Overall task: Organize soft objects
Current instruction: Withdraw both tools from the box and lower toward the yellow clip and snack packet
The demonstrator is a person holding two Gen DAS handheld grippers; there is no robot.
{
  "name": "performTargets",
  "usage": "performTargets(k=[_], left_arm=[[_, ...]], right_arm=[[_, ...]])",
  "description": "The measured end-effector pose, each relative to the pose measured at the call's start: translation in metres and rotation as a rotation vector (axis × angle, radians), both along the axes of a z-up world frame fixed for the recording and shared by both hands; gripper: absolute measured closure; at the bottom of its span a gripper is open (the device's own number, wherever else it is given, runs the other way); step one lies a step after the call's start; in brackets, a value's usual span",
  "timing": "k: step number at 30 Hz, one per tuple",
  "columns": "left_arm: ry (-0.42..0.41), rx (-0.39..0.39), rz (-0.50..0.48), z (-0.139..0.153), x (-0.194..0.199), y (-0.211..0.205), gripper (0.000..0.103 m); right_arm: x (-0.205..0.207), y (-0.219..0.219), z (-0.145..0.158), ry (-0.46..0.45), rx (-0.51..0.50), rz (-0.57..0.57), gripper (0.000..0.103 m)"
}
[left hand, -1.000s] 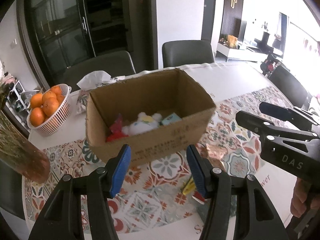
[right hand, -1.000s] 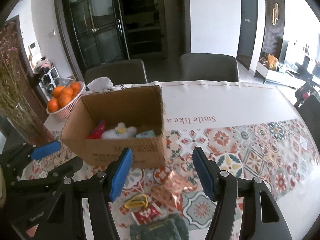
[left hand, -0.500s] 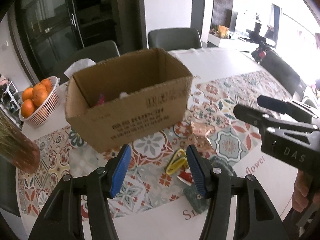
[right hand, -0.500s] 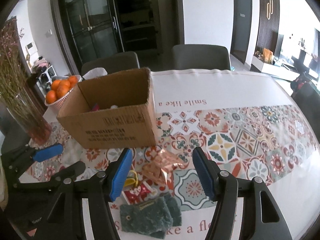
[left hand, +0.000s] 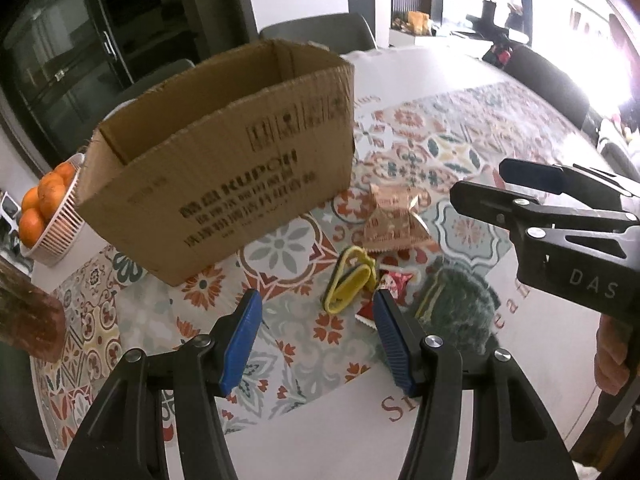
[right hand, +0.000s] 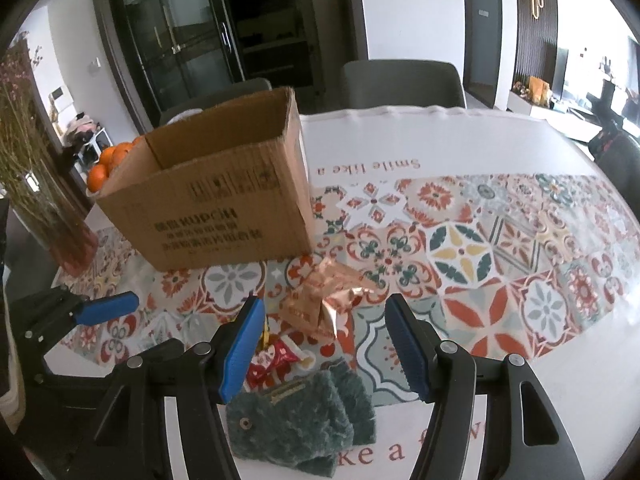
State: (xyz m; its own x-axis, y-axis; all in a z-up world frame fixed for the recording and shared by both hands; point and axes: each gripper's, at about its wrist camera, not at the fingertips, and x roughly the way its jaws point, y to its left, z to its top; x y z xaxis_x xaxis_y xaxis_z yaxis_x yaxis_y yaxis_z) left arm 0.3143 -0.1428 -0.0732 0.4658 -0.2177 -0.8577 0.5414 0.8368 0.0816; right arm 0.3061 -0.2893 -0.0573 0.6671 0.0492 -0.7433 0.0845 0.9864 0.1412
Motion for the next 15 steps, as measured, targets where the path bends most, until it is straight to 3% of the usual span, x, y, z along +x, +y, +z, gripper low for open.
performTargets(k=[7,11,15], left_arm=[[0.038,0.008,-0.039,-0.020,0.007,-0.003,0.046],[0.072,0.005,-0.080,-0.031,0.013,-0.006,0.046],[0.092,0.019,-0.130,-0.040,0.020,-0.011,0.046]], right_arm=[[0.006,-0.001,-0.023,0.043,0.013,-0.007,0.039],[0.012,-0.002,-0.035,0.065,0.026,-0.017,0.031],[0.017,-0.003,-0.043,0.072,0.034,-0.035,0.029]])
